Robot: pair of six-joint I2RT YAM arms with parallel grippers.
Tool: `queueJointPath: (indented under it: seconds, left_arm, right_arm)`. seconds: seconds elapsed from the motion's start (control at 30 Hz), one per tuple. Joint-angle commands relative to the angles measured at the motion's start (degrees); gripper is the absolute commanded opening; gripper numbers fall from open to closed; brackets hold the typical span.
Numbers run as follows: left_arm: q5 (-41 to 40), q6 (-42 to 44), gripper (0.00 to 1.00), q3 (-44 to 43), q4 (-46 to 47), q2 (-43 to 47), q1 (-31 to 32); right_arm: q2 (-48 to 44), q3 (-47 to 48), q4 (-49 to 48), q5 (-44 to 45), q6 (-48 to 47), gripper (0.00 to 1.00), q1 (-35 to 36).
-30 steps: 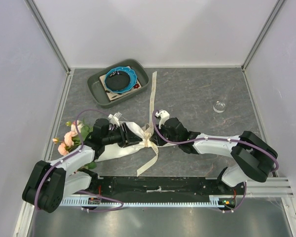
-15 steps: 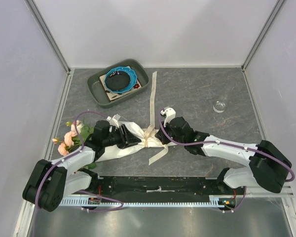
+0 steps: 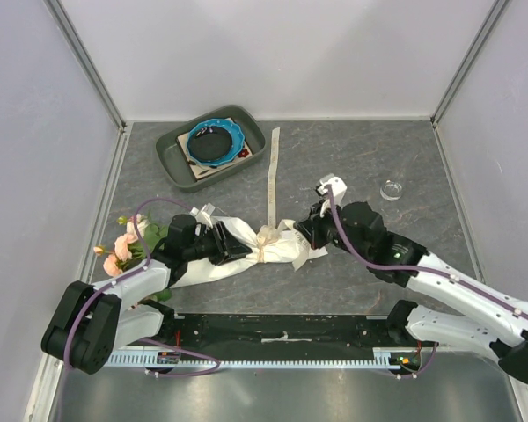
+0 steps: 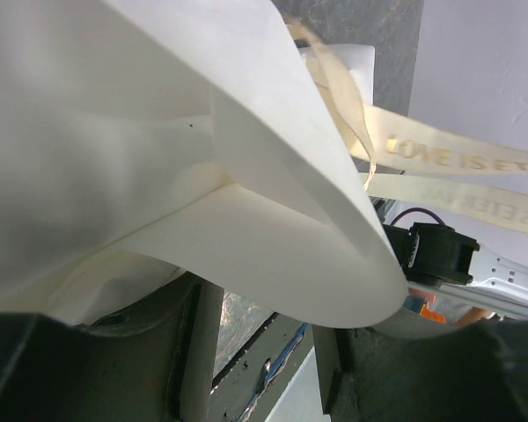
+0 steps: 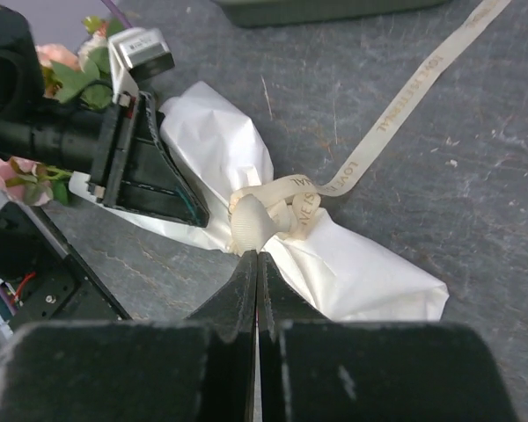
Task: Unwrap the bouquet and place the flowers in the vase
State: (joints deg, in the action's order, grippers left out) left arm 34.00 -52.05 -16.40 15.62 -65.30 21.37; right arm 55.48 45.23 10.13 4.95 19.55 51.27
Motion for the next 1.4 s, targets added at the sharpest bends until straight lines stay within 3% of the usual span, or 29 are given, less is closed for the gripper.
queueJointPath:
  seconds: [0.0, 0.3, 0.57, 0.73, 0.87, 1.1, 1.2, 1.23, 1.3, 1.37]
  left_arm:
    - [-1.0, 0.2, 0.5, 0.0, 2.4, 0.1, -0.1]
    - [-0.4, 0.1, 0.5, -0.1, 2.4, 0.3, -0.1]
    - [0.6, 0.6, 0.55, -0.6, 2.6, 0.3, -0.1]
    - [3.0, 1.5, 0.6, -0.6, 3.0, 2.6, 0.0]
    - [4.8, 2.1, 0.62, 0.0, 2.4, 6.6, 0.0]
    - [7.7, 3.4, 0.57, -1.4, -1.7, 11.3, -0.1]
    - [5.0, 3.4, 0.56, -2.0, -5.5, 11.7, 0.0]
    - [4.4, 3.2, 0.56, -1.9, -5.7, 11.7, -0.1]
    - [3.6, 2.4, 0.55, -1.5, -4.8, 11.2, 0.0]
    - [3.2, 2.1, 0.55, -1.4, -4.4, 10.7, -0.1]
  right_arm:
    - [-4.6, 4.1, 4.0, 0.9, -2.1, 0.0, 0.3]
    - [-14.4, 9.1, 2.3, -4.8, -2.7, 0.0, 0.3]
    - [-23.3, 6.7, -1.7, -10.5, -5.7, 0.0, 0.2]
    - [-22.0, 1.4, -0.5, -6.5, -2.9, 0.0, 0.3]
    - [-17.8, -7.1, -2.3, -10.5, 0.6, 0.0, 0.2]
    - [-11.5, -19.6, -17.7, -15.6, 9.3, 0.0, 0.2]
    - [-6.4, -18.9, -17.0, -14.4, 10.2, 0.11, 0.3]
    - [-3.0, -18.0, -16.0, -14.2, 9.8, 0.2, 0.3]
    - [0.1, -14.9, -13.3, -13.5, 7.8, 0.3, 0.2]
    - [3.7, -12.3, -11.7, -10.6, 7.5, 0.53, 0.3]
